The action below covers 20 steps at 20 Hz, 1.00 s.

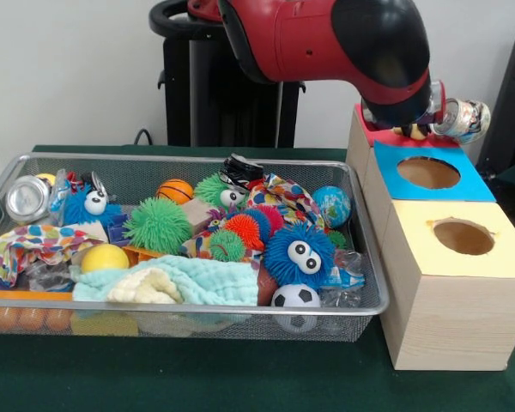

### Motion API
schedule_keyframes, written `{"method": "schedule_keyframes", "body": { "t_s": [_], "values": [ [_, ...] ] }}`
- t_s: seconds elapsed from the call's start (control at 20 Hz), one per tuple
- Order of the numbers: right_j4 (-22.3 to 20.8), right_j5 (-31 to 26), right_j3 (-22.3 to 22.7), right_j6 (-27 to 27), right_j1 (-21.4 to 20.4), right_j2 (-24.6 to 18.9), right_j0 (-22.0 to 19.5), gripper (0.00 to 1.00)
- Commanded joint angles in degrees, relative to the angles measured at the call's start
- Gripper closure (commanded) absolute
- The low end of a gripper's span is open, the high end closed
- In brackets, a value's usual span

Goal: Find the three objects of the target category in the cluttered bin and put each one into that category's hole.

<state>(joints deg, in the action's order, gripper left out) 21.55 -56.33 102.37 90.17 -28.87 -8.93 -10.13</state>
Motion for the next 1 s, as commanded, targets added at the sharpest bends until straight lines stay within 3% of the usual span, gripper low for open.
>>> {"method": "schedule_keyframes", "body": {
  "t_s": [0.05, 0.7, 1.0],
  "values": [
    [-3.53, 14.04, -4.55, 15.70, 12.94, 6.74, 2.08, 1.00],
    [-3.66, 7.16, -5.91, 16.12, 11.30, 10.41, 4.20, 1.00],
    [-4.39, -0.11, -6.91, 15.23, 10.54, 11.42, 4.00, 1.00]
  ]
}}
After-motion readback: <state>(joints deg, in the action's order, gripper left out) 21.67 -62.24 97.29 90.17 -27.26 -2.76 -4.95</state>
